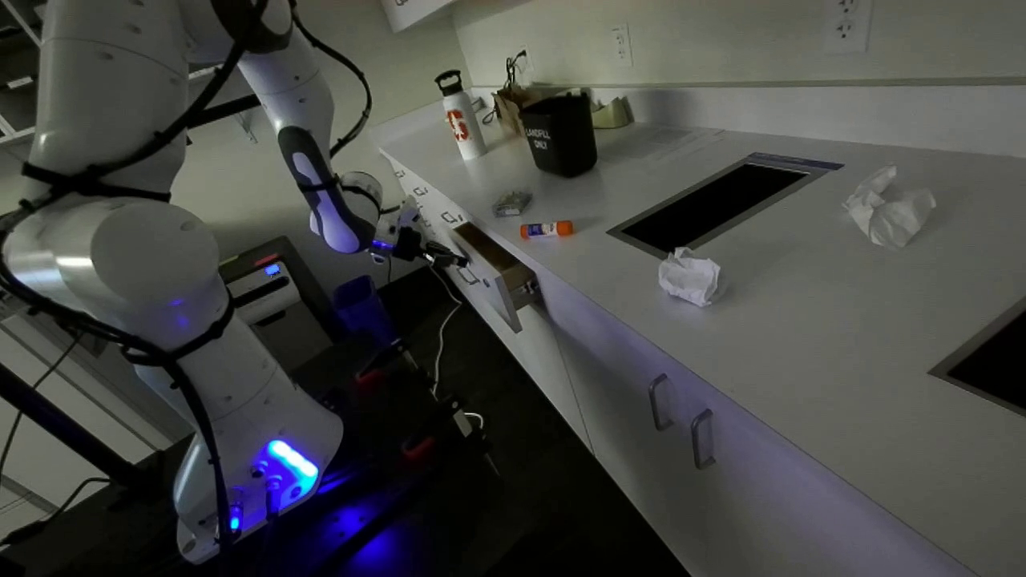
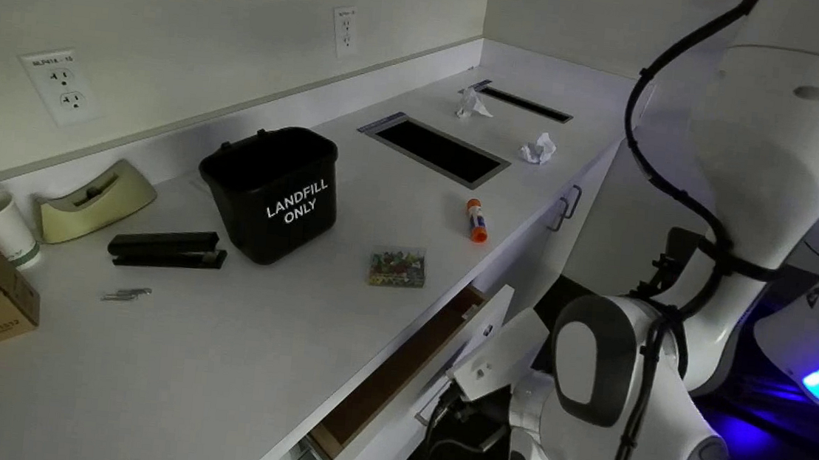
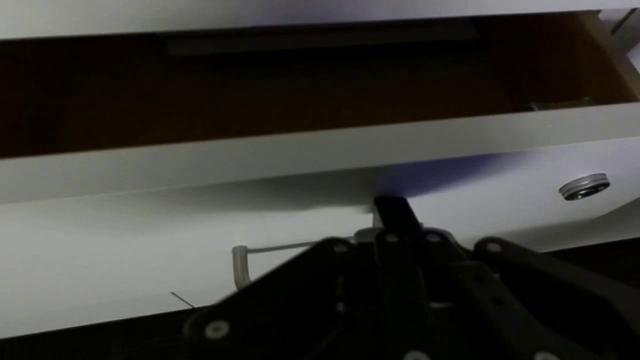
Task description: Remove the case of pins from the open drawer then close the drawer
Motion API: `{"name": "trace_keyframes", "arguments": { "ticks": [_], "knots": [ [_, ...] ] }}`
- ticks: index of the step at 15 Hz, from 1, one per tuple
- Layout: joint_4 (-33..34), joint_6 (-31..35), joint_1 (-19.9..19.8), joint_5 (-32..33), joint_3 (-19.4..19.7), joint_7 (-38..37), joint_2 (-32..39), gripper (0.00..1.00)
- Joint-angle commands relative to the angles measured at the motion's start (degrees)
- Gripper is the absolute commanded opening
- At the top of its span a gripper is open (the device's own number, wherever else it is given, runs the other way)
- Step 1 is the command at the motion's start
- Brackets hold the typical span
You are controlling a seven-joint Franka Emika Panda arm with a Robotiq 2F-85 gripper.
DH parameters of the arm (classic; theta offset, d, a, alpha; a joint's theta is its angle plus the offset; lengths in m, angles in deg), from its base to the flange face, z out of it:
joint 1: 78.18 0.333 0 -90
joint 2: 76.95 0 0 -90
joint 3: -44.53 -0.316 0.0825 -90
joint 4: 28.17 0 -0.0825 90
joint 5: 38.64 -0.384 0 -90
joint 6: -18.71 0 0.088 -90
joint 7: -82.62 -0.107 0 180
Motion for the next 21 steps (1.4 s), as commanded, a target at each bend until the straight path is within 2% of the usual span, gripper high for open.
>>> {"name": "trace_keyframes", "arguments": {
  "ticks": [1,4,9,12,15,18,21],
  "knots": [
    [2.7,-1.5,-1.4,1.0,-0.1,1.1,2.1,0.0],
    [1.1,-1.5,-1.4,0.3,-1.1,0.5,0.6,0.0],
    [-9.9,-0.7,-2.0,-4.3,-6.1,-0.1,-10.7,0.0],
    [-15.4,0.3,-3.0,-10.9,-9.5,2.0,-18.9,0.0],
    [-19.5,5.8,-5.7,-21.0,-12.5,9.5,-27.6,0.0],
    [-21.3,8.6,-6.1,-31.1,-13.2,18.2,-33.9,0.0],
    [-22.4,9.7,-5.1,-38.9,-12.3,25.1,-38.4,0.0]
  ]
}}
